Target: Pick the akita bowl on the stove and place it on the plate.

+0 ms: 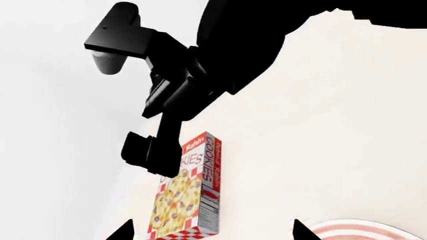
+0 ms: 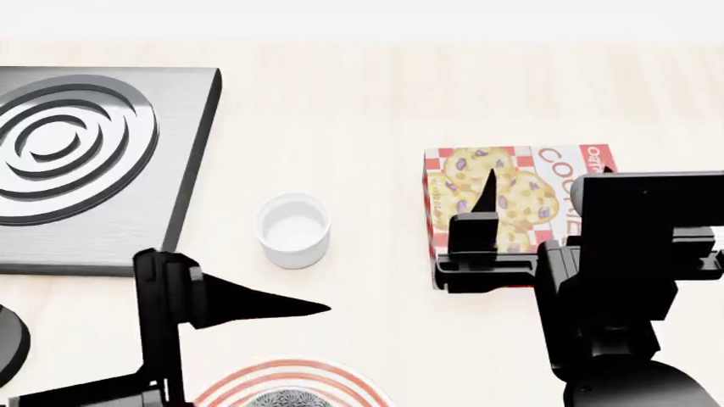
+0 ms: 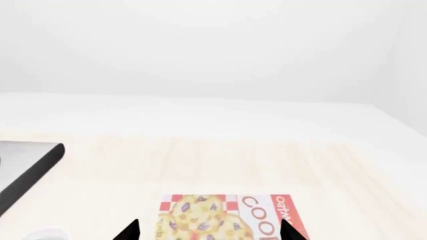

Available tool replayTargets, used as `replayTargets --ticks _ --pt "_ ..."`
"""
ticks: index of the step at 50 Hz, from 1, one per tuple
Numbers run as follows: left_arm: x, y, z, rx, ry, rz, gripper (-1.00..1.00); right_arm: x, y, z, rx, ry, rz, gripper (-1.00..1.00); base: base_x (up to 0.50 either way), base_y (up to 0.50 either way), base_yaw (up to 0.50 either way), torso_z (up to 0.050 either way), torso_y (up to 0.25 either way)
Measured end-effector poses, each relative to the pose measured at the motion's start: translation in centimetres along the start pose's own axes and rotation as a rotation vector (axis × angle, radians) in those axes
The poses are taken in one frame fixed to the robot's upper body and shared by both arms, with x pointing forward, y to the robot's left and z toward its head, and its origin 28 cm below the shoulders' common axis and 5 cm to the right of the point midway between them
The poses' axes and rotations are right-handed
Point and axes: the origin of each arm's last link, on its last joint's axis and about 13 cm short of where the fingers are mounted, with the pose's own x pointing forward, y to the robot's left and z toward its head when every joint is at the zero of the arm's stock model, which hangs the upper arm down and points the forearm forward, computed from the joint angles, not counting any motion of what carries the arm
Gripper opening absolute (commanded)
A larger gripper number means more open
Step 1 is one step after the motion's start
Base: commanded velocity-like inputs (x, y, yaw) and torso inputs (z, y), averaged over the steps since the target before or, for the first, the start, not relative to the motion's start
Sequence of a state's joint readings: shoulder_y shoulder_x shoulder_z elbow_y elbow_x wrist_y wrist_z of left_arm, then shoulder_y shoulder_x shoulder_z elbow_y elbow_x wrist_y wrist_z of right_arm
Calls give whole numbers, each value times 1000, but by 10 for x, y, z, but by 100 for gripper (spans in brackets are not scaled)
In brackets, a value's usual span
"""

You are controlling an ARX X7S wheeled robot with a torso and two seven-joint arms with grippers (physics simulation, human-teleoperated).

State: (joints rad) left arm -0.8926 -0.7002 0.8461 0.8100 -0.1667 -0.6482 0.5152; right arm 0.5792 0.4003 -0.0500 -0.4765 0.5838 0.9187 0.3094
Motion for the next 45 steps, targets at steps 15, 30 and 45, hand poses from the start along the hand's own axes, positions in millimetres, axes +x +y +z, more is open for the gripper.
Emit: replayTargets --ticks 15,30,45 --pt "-6 8 9 -120 -82 138 100 0 0 -1 0 0 -1 100 0 0 0 0 0" --pt "-15 20 11 -226 -137 266 100 -1 0 1 -1 0 -1 100 0 0 0 0 0" --pt "-24 33 8 -324 -170 388 100 -1 0 1 -2 1 -1 100 0 0 0 0 0"
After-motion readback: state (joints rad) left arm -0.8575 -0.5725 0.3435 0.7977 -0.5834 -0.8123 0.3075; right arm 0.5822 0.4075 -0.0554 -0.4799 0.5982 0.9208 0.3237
